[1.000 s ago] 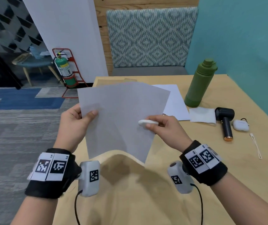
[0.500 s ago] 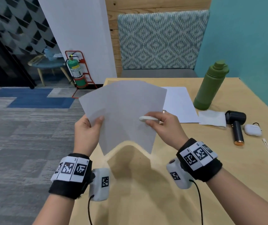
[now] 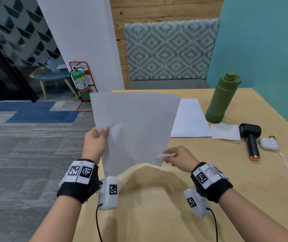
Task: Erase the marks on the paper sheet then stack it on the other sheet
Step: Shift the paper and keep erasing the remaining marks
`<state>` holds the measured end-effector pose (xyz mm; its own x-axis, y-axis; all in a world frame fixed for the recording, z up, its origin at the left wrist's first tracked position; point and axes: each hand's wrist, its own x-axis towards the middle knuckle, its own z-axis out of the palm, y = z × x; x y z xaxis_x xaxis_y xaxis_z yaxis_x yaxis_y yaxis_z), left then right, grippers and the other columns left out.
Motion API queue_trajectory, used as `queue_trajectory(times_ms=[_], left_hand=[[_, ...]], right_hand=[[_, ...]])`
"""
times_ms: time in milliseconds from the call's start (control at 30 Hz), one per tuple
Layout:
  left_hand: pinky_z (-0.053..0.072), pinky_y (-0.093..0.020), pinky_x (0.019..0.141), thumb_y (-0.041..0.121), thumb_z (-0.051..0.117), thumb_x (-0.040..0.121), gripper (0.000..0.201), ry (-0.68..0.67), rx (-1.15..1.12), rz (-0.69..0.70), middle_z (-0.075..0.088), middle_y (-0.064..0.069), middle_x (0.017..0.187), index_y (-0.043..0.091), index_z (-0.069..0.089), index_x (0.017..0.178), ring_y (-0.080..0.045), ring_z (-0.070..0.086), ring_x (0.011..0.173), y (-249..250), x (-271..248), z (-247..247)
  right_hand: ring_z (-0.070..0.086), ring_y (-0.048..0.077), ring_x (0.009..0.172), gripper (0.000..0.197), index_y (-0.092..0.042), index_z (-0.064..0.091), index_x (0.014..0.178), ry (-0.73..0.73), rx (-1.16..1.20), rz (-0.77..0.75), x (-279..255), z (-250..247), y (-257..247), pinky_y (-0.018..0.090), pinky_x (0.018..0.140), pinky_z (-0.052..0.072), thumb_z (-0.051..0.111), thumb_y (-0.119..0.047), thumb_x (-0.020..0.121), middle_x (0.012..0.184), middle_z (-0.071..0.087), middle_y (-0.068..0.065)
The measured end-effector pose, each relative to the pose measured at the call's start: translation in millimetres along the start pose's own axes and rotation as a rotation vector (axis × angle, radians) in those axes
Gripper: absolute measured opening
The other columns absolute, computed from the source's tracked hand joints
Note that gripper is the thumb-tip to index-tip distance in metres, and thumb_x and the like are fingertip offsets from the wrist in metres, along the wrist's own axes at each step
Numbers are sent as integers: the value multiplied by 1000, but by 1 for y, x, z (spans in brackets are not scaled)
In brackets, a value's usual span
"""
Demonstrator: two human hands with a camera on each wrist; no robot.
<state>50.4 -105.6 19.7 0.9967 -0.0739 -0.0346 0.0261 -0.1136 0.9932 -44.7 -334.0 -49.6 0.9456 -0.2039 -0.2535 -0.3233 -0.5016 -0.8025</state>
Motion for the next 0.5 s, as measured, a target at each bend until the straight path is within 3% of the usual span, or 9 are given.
queue_trajectory(times_ms=[100,167,267,333,433,500], left_hand=[[48,-35,88,9,47,98,22,53,-31,-4,62,-13,111,2,57,116,-24,60,98,7,9,-4],[47,-41,95,10,48,98,21,82,-57,-11,62,-16,116,3,57,115,-28,60,104,8,14,-9],[48,-42,93,10,48,98,20,85,-54,-7,62,-17,116,5,58,114,-28,62,98,8,20,-14],[49,-37,86,10,47,98,23,85,-37,-14,62,-15,114,2,56,118,-24,62,89,4,22,-15],[48,-38,90,9,45,99,26,40,-32,-49,62,-14,116,2,55,122,-26,61,97,-2,19,-11],[45,-35,89,6,44,99,28,-9,-19,-85,61,-13,117,1,54,124,-26,58,100,-8,16,-4]], right_hand=[[59,9,59,9,-19,66,79,-86,-71,57,-9,4,22,20,61,43,60,-22,86,63,63,-5],[58,10,53,17,-22,59,73,-113,-21,102,-14,6,34,23,61,49,55,-20,89,56,61,-6],[59,11,59,17,-22,56,77,-97,65,122,-24,6,45,28,67,50,50,-20,92,64,61,-2],[58,10,60,15,-22,56,81,-74,128,112,-30,7,51,22,61,48,50,-14,91,71,60,-3],[53,10,51,15,-16,59,93,-31,235,140,-40,9,54,16,47,43,46,-9,93,71,56,-3],[49,8,42,20,-12,61,96,85,380,187,-43,10,59,15,40,38,41,-8,95,71,54,3]])
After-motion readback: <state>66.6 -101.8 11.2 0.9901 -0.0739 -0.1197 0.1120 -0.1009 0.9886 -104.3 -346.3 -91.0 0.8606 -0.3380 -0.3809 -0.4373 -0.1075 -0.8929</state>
